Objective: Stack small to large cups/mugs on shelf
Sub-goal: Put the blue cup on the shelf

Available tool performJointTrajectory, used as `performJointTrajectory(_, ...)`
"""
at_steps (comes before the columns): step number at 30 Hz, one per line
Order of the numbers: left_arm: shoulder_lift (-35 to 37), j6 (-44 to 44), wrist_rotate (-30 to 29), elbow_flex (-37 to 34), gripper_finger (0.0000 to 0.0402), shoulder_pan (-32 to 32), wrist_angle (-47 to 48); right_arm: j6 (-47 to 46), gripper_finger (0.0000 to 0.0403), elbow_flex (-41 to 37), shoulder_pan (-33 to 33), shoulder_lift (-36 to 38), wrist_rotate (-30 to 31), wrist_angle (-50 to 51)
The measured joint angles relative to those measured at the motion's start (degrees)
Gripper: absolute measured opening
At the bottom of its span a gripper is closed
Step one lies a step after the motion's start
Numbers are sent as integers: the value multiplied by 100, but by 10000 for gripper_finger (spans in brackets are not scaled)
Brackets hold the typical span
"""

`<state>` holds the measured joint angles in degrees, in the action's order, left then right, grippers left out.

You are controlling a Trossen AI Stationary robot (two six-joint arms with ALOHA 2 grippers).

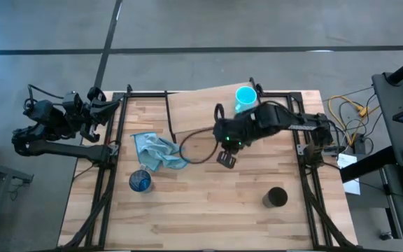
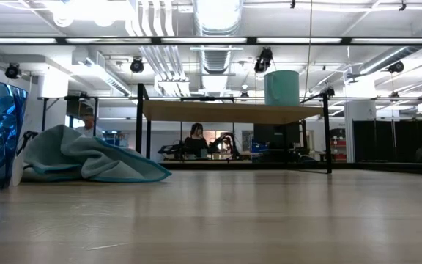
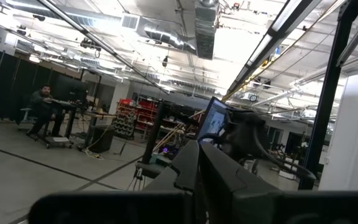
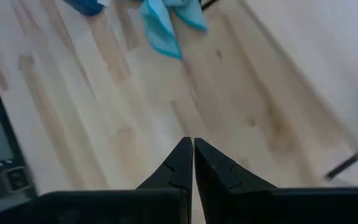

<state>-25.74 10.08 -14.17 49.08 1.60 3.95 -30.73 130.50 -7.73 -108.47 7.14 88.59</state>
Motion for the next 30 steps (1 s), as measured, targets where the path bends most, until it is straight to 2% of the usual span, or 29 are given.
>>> performJointTrajectory(4,0,-1,2,0,0,0,0,-841,14,-77,-262,-2,2,144)
performJointTrajectory(11,0,-1,1,1,0,-1,0,-1424,36,-238,-391,-2,39,145)
performJointTrajectory(18,0,1,2,0,0,1,-2,-1571,58,-346,-433,-4,-124,143)
performJointTrajectory(26,0,1,0,0,0,1,0,-1293,113,-376,-542,33,-384,141)
performJointTrajectory(30,0,-1,2,0,0,-1,-1,-1283,128,-432,-719,42,-457,141)
